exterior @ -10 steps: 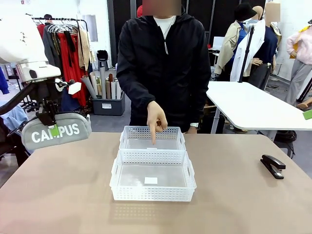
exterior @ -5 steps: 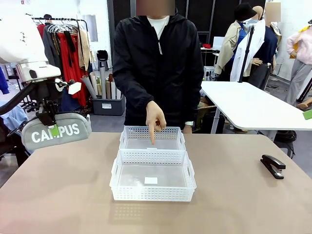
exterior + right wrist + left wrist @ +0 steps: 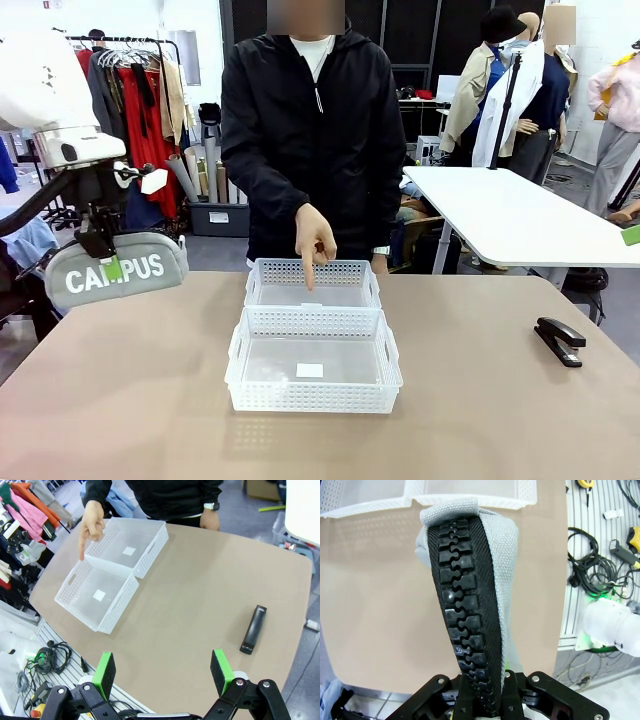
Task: Distribute items into two baskets.
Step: Place the picked Pencil pouch into the Organizing basket as instructed by the person.
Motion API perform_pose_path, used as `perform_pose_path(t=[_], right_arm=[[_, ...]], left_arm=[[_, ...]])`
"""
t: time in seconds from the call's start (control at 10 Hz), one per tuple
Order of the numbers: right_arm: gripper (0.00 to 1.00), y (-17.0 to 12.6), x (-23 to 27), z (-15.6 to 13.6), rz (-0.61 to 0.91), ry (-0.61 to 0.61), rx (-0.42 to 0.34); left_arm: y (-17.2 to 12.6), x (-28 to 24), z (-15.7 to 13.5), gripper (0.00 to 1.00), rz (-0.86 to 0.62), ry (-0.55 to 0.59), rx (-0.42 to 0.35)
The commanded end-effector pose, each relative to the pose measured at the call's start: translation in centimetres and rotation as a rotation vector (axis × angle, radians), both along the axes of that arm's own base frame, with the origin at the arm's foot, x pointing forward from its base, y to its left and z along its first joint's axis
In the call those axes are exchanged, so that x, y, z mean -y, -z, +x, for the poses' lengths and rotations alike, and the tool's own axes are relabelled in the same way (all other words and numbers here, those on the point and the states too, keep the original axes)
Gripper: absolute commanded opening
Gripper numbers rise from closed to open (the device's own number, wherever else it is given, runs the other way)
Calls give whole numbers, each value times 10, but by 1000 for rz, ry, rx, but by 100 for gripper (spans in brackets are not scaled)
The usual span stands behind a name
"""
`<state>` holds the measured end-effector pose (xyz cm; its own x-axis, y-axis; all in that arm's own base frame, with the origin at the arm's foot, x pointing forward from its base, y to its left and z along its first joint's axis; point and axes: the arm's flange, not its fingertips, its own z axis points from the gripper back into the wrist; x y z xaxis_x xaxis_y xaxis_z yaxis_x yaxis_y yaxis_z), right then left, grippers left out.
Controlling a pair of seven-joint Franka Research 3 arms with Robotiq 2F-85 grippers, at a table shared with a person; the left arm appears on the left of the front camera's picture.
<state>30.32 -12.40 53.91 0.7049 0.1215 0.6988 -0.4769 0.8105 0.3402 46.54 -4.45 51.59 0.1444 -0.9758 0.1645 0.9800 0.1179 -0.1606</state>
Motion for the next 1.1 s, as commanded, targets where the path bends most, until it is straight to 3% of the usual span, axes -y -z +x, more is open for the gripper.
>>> perform_pose_path(t=[0.0,0.7,1.0], right_arm=[[100,-1,0,1,17,-12,16],[100,-1,0,1,17,-12,16],[100,-1,0,1,17,-12,16]], left_arm=[[3,12,-10,0,18,-17,15],[25,120,-57,0,35,128,59],[25,161,-60,0,36,194,85]])
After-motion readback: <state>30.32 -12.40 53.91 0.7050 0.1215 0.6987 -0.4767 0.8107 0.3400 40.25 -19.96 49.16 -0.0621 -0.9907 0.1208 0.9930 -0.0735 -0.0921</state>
